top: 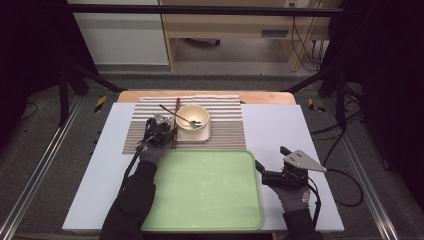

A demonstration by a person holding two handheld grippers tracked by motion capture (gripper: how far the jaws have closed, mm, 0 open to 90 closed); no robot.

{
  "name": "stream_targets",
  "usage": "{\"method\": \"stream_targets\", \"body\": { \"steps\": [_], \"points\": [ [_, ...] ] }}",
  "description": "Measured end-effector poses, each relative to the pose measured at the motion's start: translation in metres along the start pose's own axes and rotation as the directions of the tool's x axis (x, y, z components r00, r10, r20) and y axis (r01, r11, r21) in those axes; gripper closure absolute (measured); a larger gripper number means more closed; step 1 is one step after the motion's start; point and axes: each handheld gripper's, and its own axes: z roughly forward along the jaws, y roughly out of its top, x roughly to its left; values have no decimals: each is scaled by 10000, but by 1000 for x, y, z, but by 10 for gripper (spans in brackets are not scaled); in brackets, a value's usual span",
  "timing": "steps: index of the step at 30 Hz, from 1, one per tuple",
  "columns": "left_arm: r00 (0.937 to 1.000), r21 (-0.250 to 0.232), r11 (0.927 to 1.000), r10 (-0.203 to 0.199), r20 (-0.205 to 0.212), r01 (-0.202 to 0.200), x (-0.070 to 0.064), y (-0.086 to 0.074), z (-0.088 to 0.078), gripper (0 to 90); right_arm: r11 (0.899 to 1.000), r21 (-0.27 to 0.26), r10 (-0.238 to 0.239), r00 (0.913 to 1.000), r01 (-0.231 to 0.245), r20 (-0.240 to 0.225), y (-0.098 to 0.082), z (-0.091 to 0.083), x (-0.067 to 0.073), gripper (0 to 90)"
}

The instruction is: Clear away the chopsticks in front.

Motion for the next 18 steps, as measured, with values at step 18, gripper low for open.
{"method": "stream_targets", "body": {
  "steps": [18],
  "points": [
    [10000,82,9999,-60,-64,61,0,0,-3,849,10000,35,-34,10000,34,-8,0,0,0,50]
  ]
}}
